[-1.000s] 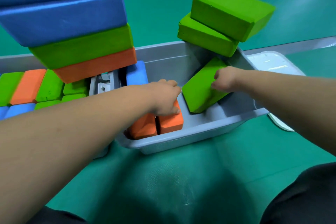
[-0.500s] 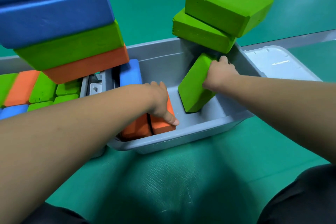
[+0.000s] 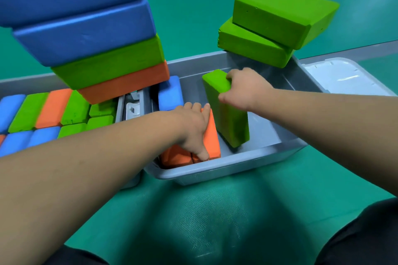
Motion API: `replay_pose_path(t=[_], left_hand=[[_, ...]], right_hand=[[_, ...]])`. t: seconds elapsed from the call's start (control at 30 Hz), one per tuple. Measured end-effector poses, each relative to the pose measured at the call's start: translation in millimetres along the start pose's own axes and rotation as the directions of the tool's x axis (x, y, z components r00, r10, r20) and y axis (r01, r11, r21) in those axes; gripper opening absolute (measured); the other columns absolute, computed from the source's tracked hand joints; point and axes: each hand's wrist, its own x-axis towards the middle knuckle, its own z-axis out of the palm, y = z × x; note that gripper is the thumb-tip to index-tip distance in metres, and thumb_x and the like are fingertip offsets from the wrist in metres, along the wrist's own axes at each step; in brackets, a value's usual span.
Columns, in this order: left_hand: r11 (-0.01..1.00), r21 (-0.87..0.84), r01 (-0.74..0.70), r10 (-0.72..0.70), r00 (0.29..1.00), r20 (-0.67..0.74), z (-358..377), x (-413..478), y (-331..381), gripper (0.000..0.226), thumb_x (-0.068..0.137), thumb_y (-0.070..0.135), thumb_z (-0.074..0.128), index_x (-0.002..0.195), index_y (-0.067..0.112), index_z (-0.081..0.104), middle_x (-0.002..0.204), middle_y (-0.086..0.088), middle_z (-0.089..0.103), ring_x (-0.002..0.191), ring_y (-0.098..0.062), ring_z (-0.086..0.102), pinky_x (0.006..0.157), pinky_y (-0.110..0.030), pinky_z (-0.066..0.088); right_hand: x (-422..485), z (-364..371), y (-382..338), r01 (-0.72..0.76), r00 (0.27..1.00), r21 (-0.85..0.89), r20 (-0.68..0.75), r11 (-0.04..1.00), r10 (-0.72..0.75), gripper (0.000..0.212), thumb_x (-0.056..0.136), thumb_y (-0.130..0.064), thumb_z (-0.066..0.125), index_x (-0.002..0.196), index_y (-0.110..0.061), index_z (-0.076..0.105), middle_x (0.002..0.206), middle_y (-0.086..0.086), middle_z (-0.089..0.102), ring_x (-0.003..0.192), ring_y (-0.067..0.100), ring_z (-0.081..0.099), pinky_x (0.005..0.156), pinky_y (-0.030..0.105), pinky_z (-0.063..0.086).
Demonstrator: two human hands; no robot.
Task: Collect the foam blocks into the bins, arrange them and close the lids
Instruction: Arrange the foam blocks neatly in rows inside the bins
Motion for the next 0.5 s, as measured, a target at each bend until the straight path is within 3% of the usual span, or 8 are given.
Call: replay_pose_path(t=[0.07, 0.13, 0.23, 0.33, 0.43, 0.5], left_hand=[[1.000, -0.024, -0.005, 0.005, 1.000, 0.019, 0, -2, -3, 0.158, 0.058, 0.081, 0.077, 0.163, 0.004, -0.012, 0.158, -0.019, 0.029, 0.142, -0.041, 0.036, 0.115, -0.048, 0.039], [0.996, -0.090, -0.010, 0.013, 1.000, 0.024, -2, -3, -7, 0.156, 0.062, 0.082, 0.077, 0.162, 0.001, -0.010, 0.161, -0.022, 0.026, 0.144, -0.041, 0.035, 0.117, -0.047, 0.038], [0.984, -0.175, 0.039, -0.047, 0.998, -0.038, -4, -5, -14, 0.133, 0.065, 0.079, 0.079, 0.153, -0.003, 0.021, 0.147, -0.022, 0.035, 0.137, -0.040, 0.043, 0.113, -0.047, 0.042], [0.988, -0.108, 0.115, -0.119, 0.992, -0.040, -5, -11, -18, 0.117, 0.061, 0.085, 0.076, 0.140, 0.006, 0.039, 0.138, -0.014, 0.038, 0.132, -0.036, 0.041, 0.108, -0.050, 0.044], [0.975, -0.074, 0.211, -0.212, 0.977, -0.010, -1, -17, -14, 0.125, 0.056, 0.094, 0.069, 0.142, 0.009, 0.038, 0.139, -0.011, 0.037, 0.132, -0.035, 0.037, 0.106, -0.051, 0.041], [0.964, -0.073, 0.257, -0.257, 0.966, 0.006, 1, -19, -8, 0.130, 0.055, 0.097, 0.066, 0.145, 0.008, 0.035, 0.141, -0.011, 0.035, 0.133, -0.035, 0.035, 0.107, -0.051, 0.039]], right_hand=[[0, -13, -15, 0.075, 0.991, 0.023, -0.112, 0.997, -0.072, 0.061, 0.074, -0.055, 0.068, 0.124, -0.020, 0.064, 0.100, 0.008, 0.046, 0.099, 0.032, 0.062, 0.084, 0.034, 0.049], [-3, -24, -28, 0.151, 0.964, 0.064, -0.232, 0.986, -0.133, 0.066, 0.075, -0.056, 0.067, 0.131, -0.023, 0.062, 0.104, 0.009, 0.048, 0.099, 0.034, 0.062, 0.089, 0.035, 0.050], [-5, -38, -43, 0.242, 0.903, 0.078, -0.382, 0.967, -0.195, 0.074, 0.080, -0.057, 0.066, 0.147, -0.027, 0.053, 0.122, 0.014, 0.051, 0.106, 0.034, 0.060, 0.098, 0.036, 0.048], [-5, -48, -54, 0.271, 0.854, 0.113, -0.486, 0.956, -0.184, 0.074, 0.083, -0.062, 0.063, 0.148, -0.029, 0.053, 0.119, 0.010, 0.049, 0.108, 0.027, 0.057, 0.098, 0.032, 0.044], [-4, -45, -63, 0.260, 0.860, 0.123, -0.480, 0.958, -0.172, 0.076, 0.082, -0.067, 0.064, 0.146, -0.028, 0.054, 0.119, 0.011, 0.050, 0.108, 0.028, 0.058, 0.097, 0.034, 0.045], [-3, -36, -67, 0.233, 0.910, 0.074, -0.368, 0.970, -0.190, 0.075, 0.083, -0.068, 0.066, 0.144, -0.025, 0.056, 0.122, 0.015, 0.053, 0.110, 0.033, 0.059, 0.098, 0.036, 0.047]])
